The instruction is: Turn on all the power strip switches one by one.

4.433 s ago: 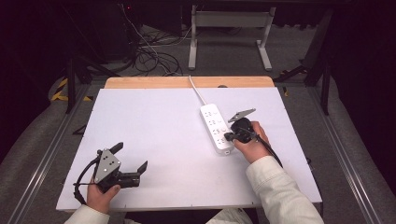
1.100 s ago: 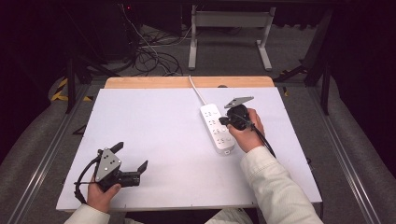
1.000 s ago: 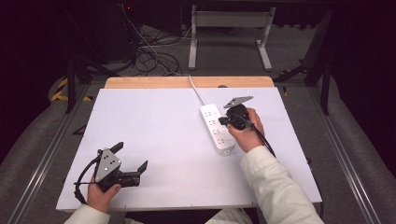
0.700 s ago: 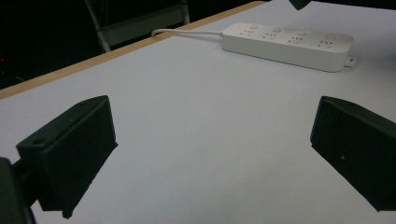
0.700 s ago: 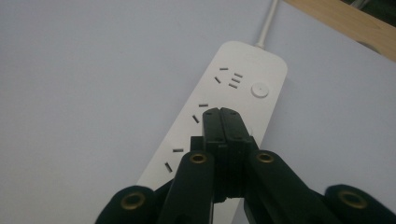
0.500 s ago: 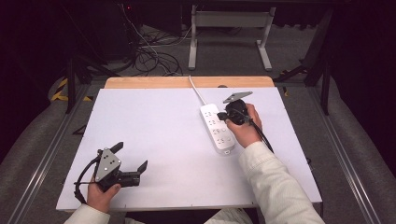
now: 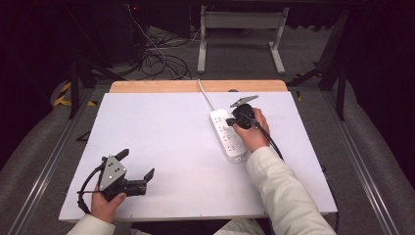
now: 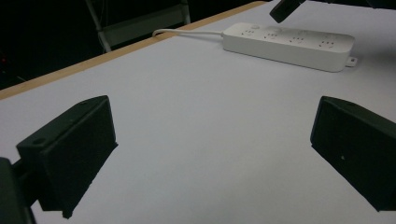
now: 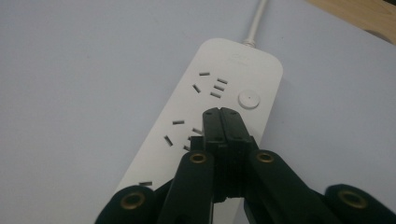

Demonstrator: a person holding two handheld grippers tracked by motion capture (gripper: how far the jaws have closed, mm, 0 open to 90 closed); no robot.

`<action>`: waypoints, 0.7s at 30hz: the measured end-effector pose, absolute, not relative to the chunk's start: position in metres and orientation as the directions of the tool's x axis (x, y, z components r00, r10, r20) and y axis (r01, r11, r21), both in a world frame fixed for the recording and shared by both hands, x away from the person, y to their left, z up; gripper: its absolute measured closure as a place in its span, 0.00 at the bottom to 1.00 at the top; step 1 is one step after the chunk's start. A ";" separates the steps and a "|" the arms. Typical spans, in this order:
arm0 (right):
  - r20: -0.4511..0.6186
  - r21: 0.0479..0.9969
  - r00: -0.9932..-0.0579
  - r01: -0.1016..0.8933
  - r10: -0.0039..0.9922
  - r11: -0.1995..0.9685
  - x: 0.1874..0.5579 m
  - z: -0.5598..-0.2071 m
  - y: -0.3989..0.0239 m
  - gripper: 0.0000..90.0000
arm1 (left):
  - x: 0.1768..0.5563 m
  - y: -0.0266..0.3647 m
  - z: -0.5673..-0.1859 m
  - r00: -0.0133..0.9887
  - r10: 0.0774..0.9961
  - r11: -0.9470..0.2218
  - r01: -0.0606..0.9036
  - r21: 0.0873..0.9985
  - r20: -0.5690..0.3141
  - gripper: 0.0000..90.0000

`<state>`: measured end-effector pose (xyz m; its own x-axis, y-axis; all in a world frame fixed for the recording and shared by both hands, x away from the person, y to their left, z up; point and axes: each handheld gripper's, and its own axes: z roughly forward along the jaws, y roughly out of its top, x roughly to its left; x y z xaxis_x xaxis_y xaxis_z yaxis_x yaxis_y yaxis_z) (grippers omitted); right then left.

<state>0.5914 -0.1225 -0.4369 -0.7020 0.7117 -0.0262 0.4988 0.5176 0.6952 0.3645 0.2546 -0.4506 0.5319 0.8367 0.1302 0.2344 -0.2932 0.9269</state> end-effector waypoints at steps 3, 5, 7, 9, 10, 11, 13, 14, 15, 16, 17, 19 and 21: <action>-0.029 0.692 -0.697 0.503 0.717 0.517 0.593 -0.440 -0.122 1.00 | 0.365 0.255 -0.451 0.532 0.837 -0.294 0.234 0.927 0.131 0.01; -0.031 0.688 -0.698 0.504 0.715 0.522 0.593 -0.440 -0.122 1.00 | 0.364 0.255 -0.451 0.532 0.836 -0.293 0.234 0.927 0.130 0.01; -0.034 0.683 -0.696 0.508 0.717 0.525 0.594 -0.442 -0.121 1.00 | 0.364 0.254 -0.450 0.532 0.836 -0.296 0.231 0.927 0.134 0.01; -0.040 0.677 -0.693 0.511 0.720 0.530 0.595 -0.444 -0.121 1.00 | 0.364 0.254 -0.450 0.533 0.835 -0.297 0.230 0.927 0.135 0.01; -0.040 0.677 -0.692 0.512 0.720 0.529 0.596 -0.444 -0.121 1.00 | 0.364 0.254 -0.450 0.531 0.837 -0.294 0.231 0.927 0.133 0.01; -0.040 0.677 -0.692 0.512 0.720 0.529 0.596 -0.444 -0.121 1.00 | 0.364 0.254 -0.450 0.531 0.837 -0.294 0.231 0.927 0.133 0.01; -0.045 0.675 -0.692 0.510 0.720 0.533 0.596 -0.445 -0.122 1.00 | 0.364 0.255 -0.450 0.533 0.835 -0.298 0.230 0.926 0.136 0.01; -0.046 0.674 -0.692 0.511 0.720 0.534 0.596 -0.445 -0.122 1.00 | 0.364 0.255 -0.450 0.533 0.835 -0.297 0.230 0.927 0.135 0.01; -0.047 0.673 -0.692 0.511 0.721 0.535 0.596 -0.445 -0.122 1.00 | 0.364 0.255 -0.450 0.533 0.835 -0.297 0.230 0.927 0.135 0.01; -0.049 0.670 -0.691 0.513 0.721 0.537 0.596 -0.445 -0.122 1.00 | 0.364 0.255 -0.450 0.532 0.836 -0.294 0.231 0.927 0.133 0.01; -0.048 0.668 -0.691 0.514 0.721 0.537 0.596 -0.446 -0.122 1.00 | 0.364 0.255 -0.450 0.532 0.836 -0.294 0.231 0.927 0.133 0.01; -0.048 0.670 -0.692 0.512 0.720 0.537 0.596 -0.446 -0.122 1.00 | 0.364 0.255 -0.450 0.532 0.837 -0.293 0.231 0.928 0.132 0.01; -0.046 0.671 -0.693 0.512 0.720 0.536 0.596 -0.446 -0.121 1.00 | 0.364 0.255 -0.450 0.532 0.836 -0.293 0.231 0.928 0.131 0.01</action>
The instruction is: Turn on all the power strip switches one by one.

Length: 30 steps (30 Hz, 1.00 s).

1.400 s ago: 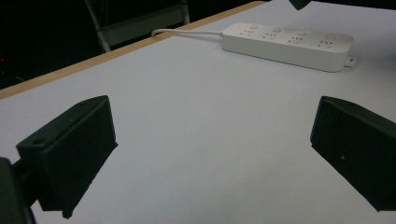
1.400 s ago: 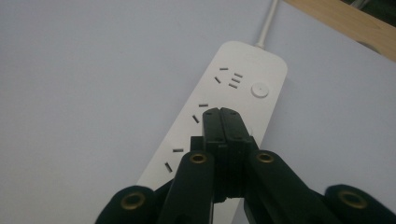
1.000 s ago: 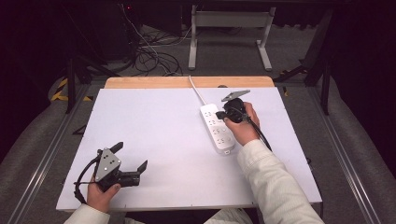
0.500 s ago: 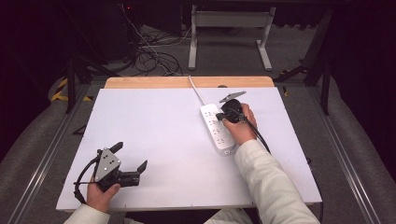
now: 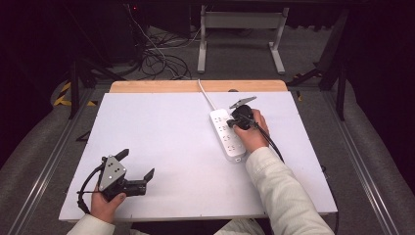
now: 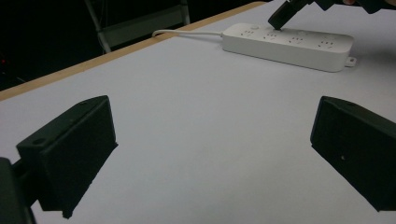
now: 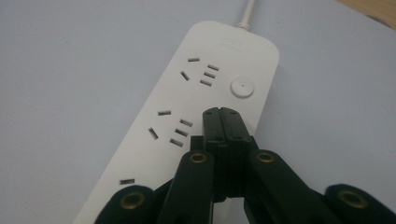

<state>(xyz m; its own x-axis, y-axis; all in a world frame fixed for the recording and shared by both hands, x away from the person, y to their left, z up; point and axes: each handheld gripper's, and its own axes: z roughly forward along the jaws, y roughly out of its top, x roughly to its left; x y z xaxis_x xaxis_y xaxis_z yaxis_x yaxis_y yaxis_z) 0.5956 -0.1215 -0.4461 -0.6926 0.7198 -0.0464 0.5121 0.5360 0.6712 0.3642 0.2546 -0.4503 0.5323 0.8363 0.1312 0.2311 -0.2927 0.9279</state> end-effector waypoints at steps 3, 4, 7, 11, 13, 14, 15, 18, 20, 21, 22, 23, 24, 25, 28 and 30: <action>-0.046 0.672 -0.693 0.511 0.719 0.536 0.595 -0.446 -0.121 1.00 | 0.364 0.255 -0.450 0.535 0.834 -0.298 0.230 0.927 0.135 0.01; -0.044 0.672 -0.691 0.513 0.721 0.533 0.595 -0.446 -0.121 1.00 | 0.364 0.255 -0.450 0.533 0.836 -0.294 0.231 0.927 0.132 0.01; -0.036 0.671 -0.692 0.518 0.721 0.530 0.596 -0.447 -0.122 1.00 | 0.364 0.255 -0.450 0.533 0.836 -0.294 0.231 0.928 0.132 0.01; -0.034 0.672 -0.690 0.519 0.723 0.528 0.596 -0.447 -0.122 1.00 | 0.364 0.255 -0.450 0.534 0.835 -0.294 0.231 0.927 0.132 0.01; -0.031 0.671 -0.687 0.524 0.726 0.525 0.596 -0.447 -0.122 1.00 | 0.364 0.254 -0.450 0.533 0.836 -0.294 0.232 0.927 0.132 0.01; -0.030 0.671 -0.686 0.526 0.727 0.523 0.596 -0.447 -0.122 1.00 | 0.364 0.254 -0.450 0.533 0.835 -0.295 0.231 0.927 0.133 0.01; -0.029 0.670 -0.685 0.527 0.728 0.522 0.596 -0.447 -0.122 1.00 | 0.364 0.254 -0.450 0.533 0.836 -0.293 0.230 0.928 0.132 0.01; -0.033 0.668 -0.681 0.529 0.731 0.523 0.596 -0.448 -0.121 1.00 | 0.364 0.255 -0.450 0.535 0.834 -0.297 0.230 0.927 0.135 0.01; -0.036 0.666 -0.680 0.530 0.733 0.524 0.596 -0.448 -0.120 1.00 | 0.364 0.254 -0.450 0.534 0.836 -0.293 0.231 0.928 0.131 0.01; -0.035 0.666 -0.679 0.531 0.734 0.523 0.596 -0.448 -0.120 1.00 | 0.364 0.254 -0.450 0.534 0.835 -0.294 0.231 0.928 0.131 0.01; -0.032 0.666 -0.677 0.534 0.736 0.520 0.595 -0.448 -0.120 1.00 | 0.364 0.254 -0.451 0.534 0.835 -0.293 0.231 0.928 0.131 0.01; -0.034 0.666 -0.674 0.535 0.738 0.519 0.595 -0.448 -0.120 1.00 | 0.364 0.254 -0.450 0.534 0.835 -0.294 0.231 0.928 0.131 0.01; -0.037 0.665 -0.674 0.535 0.738 0.521 0.595 -0.448 -0.120 1.00 | 0.364 0.254 -0.450 0.534 0.836 -0.293 0.231 0.928 0.131 0.01; -0.036 0.666 -0.669 0.538 0.742 0.517 0.594 -0.449 -0.119 1.00 | 0.364 0.254 -0.450 0.533 0.836 -0.293 0.231 0.928 0.131 0.01; -0.029 0.666 -0.665 0.544 0.746 0.511 0.595 -0.449 -0.120 1.00 | 0.364 0.255 -0.450 0.534 0.834 -0.299 0.229 0.926 0.137 0.01; -0.024 0.667 -0.662 0.547 0.749 0.506 0.595 -0.449 -0.120 1.00 | 0.364 0.255 -0.450 0.535 0.834 -0.300 0.229 0.926 0.138 0.01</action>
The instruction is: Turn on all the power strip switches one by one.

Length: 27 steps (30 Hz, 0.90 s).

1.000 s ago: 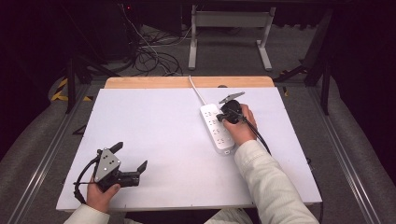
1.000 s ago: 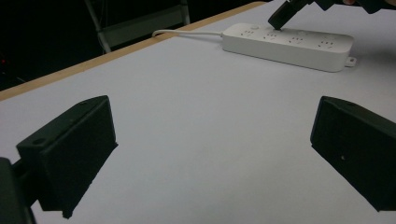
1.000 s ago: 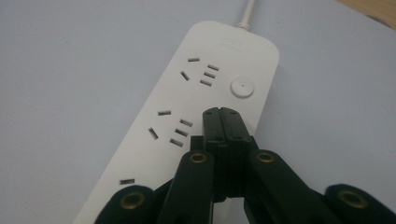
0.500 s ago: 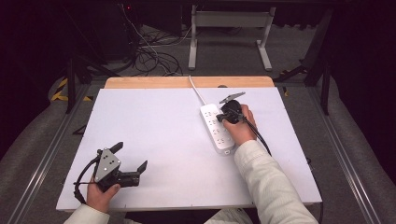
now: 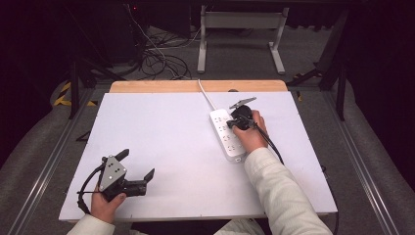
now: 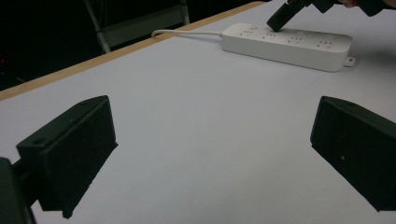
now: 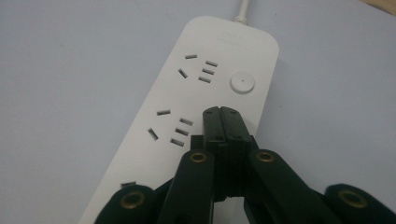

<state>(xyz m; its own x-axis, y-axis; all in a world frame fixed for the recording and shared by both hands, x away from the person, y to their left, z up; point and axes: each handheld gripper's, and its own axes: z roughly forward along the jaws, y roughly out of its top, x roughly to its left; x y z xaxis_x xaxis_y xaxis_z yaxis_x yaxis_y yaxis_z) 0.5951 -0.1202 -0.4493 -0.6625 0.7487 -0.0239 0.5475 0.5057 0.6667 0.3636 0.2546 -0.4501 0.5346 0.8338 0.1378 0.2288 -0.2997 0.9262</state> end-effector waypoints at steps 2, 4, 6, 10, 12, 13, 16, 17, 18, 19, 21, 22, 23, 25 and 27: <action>-0.026 0.664 -0.659 0.551 0.752 0.505 0.594 -0.449 -0.119 1.00 | 0.364 0.254 -0.450 0.535 0.835 -0.295 0.232 0.927 0.132 0.01; -0.024 0.663 -0.656 0.554 0.754 0.503 0.595 -0.450 -0.119 1.00 | 0.363 0.254 -0.450 0.534 0.836 -0.292 0.232 0.928 0.130 0.01; -0.015 0.662 -0.653 0.561 0.757 0.497 0.595 -0.450 -0.119 1.00 | 0.363 0.254 -0.450 0.532 0.837 -0.289 0.232 0.929 0.127 0.01; -0.018 0.667 -0.650 0.558 0.760 0.493 0.594 -0.451 -0.119 1.00 | 0.363 0.254 -0.450 0.532 0.837 -0.289 0.231 0.929 0.129 0.01; -0.026 0.665 -0.662 0.548 0.749 0.508 0.594 -0.450 -0.118 1.00 | 0.363 0.254 -0.450 0.533 0.836 -0.291 0.231 0.928 0.130 0.01; -0.033 0.679 -0.664 0.533 0.747 0.504 0.593 -0.445 -0.121 1.00 | 0.363 0.254 -0.450 0.533 0.836 -0.291 0.231 0.928 0.129 0.01; -0.022 0.725 -0.664 0.505 0.748 0.469 0.590 -0.436 -0.123 1.00 | 0.364 0.255 -0.450 0.533 0.835 -0.297 0.229 0.927 0.136 0.01; -0.022 0.739 -0.668 0.490 0.744 0.462 0.589 -0.432 -0.123 1.00 | 0.364 0.255 -0.450 0.532 0.837 -0.291 0.231 0.928 0.130 0.01; -0.026 0.741 -0.677 0.481 0.736 0.468 0.588 -0.429 -0.122 1.00 | 0.364 0.255 -0.450 0.532 0.837 -0.292 0.231 0.928 0.131 0.01; -0.031 0.735 -0.682 0.480 0.731 0.479 0.588 -0.428 -0.121 1.00 | 0.364 0.255 -0.450 0.531 0.837 -0.291 0.231 0.928 0.131 0.01; -0.047 0.728 -0.688 0.473 0.724 0.497 0.587 -0.426 -0.117 1.00 | 0.364 0.255 -0.450 0.531 0.837 -0.293 0.229 0.928 0.133 0.01; -0.051 0.725 -0.691 0.471 0.721 0.503 0.587 -0.425 -0.116 1.00 | 0.363 0.255 -0.450 0.531 0.837 -0.293 0.229 0.928 0.134 0.01; -0.053 0.725 -0.694 0.468 0.718 0.505 0.588 -0.425 -0.116 1.00 | 0.363 0.255 -0.450 0.531 0.837 -0.293 0.229 0.928 0.133 0.01; -0.052 0.726 -0.690 0.470 0.722 0.502 0.588 -0.423 -0.114 1.00 | 0.363 0.255 -0.449 0.532 0.836 -0.295 0.226 0.928 0.136 0.01; -0.053 0.725 -0.692 0.469 0.720 0.504 0.588 -0.422 -0.113 1.00 | 0.363 0.255 -0.449 0.530 0.837 -0.292 0.226 0.930 0.134 0.01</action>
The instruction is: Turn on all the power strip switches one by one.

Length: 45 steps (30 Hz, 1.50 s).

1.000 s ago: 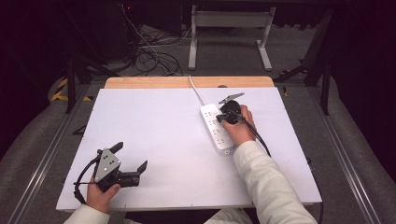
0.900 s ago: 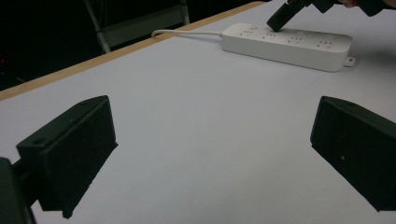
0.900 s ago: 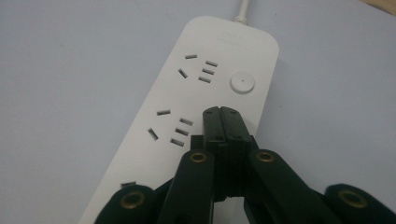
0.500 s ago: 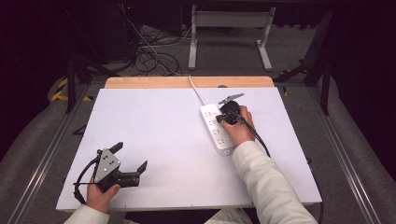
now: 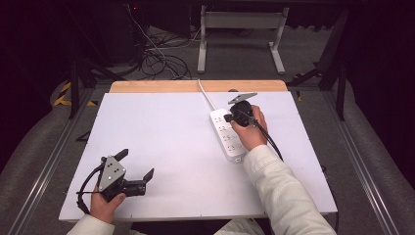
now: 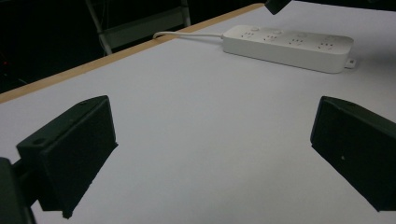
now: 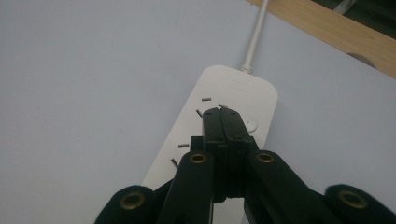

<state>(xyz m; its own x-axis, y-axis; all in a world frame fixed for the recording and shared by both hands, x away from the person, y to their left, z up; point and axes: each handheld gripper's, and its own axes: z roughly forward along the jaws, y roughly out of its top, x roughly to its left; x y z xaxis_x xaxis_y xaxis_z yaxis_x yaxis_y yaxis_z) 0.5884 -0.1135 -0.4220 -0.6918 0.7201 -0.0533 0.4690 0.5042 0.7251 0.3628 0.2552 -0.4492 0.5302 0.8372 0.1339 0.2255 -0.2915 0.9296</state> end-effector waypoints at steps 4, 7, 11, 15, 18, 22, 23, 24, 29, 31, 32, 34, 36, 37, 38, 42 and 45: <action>-0.052 0.732 -0.691 0.465 0.721 0.499 0.590 -0.419 -0.112 1.00 | 0.363 0.256 -0.449 0.532 0.835 -0.297 0.225 0.928 0.138 0.01; -0.060 0.745 -0.682 0.455 0.729 0.487 0.593 -0.419 -0.113 1.00 | 0.363 0.256 -0.449 0.532 0.835 -0.298 0.226 0.927 0.139 0.01; -0.064 0.745 -0.670 0.462 0.740 0.482 0.600 -0.422 -0.113 1.00 | 0.364 0.256 -0.449 0.532 0.835 -0.299 0.227 0.927 0.139 0.01; -0.048 0.747 -0.660 0.474 0.750 0.466 0.608 -0.426 -0.114 1.00 | 0.364 0.256 -0.450 0.532 0.836 -0.294 0.230 0.928 0.133 0.01; -0.043 0.748 -0.659 0.477 0.751 0.461 0.614 -0.431 -0.116 1.00 | 0.365 0.256 -0.451 0.530 0.838 -0.289 0.235 0.928 0.127 0.01; -0.033 0.741 -0.667 0.483 0.744 0.466 0.618 -0.437 -0.114 1.00 | 0.365 0.257 -0.451 0.532 0.838 -0.289 0.235 0.928 0.126 0.01; -0.037 0.741 -0.669 0.480 0.742 0.469 0.619 -0.438 -0.113 1.00 | 0.365 0.257 -0.451 0.531 0.838 -0.289 0.235 0.928 0.126 0.01; -0.035 0.739 -0.668 0.484 0.743 0.470 0.620 -0.439 -0.113 1.00 | 0.365 0.257 -0.450 0.532 0.837 -0.291 0.234 0.928 0.129 0.01; -0.026 0.729 -0.667 0.497 0.744 0.471 0.622 -0.444 -0.113 1.00 | 0.365 0.256 -0.451 0.530 0.839 -0.286 0.237 0.928 0.123 0.01; -0.026 0.729 -0.664 0.499 0.747 0.469 0.623 -0.446 -0.112 1.00 | 0.365 0.256 -0.451 0.530 0.839 -0.285 0.236 0.929 0.123 0.01; -0.031 0.728 -0.665 0.496 0.746 0.472 0.623 -0.446 -0.111 1.00 | 0.365 0.257 -0.451 0.530 0.839 -0.287 0.237 0.928 0.124 0.01; -0.035 0.731 -0.666 0.492 0.745 0.474 0.624 -0.448 -0.110 1.00 | 0.365 0.256 -0.451 0.530 0.839 -0.286 0.237 0.928 0.123 0.01; -0.036 0.729 -0.664 0.494 0.747 0.474 0.625 -0.449 -0.110 1.00 | 0.365 0.256 -0.451 0.531 0.838 -0.288 0.235 0.928 0.126 0.01; -0.035 0.729 -0.662 0.495 0.748 0.472 0.625 -0.449 -0.110 1.00 | 0.365 0.256 -0.451 0.531 0.838 -0.288 0.235 0.928 0.126 0.01; -0.036 0.726 -0.661 0.499 0.750 0.474 0.625 -0.450 -0.110 1.00 | 0.365 0.257 -0.451 0.531 0.838 -0.288 0.235 0.928 0.125 0.01; -0.036 0.726 -0.656 0.502 0.754 0.471 0.626 -0.452 -0.109 1.00 | 0.365 0.257 -0.451 0.530 0.839 -0.286 0.237 0.928 0.123 0.01; -0.038 0.728 -0.656 0.499 0.754 0.470 0.626 -0.452 -0.109 1.00 | 0.365 0.257 -0.451 0.532 0.838 -0.288 0.236 0.928 0.125 0.01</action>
<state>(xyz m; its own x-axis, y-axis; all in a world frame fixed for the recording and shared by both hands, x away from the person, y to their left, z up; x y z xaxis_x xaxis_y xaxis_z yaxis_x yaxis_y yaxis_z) 0.6260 -0.1087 -0.4521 -0.6557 0.7541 -0.0378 0.4990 0.4704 0.7279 0.3648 0.2568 -0.4507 0.5320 0.8375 0.1246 0.2360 -0.2880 0.9281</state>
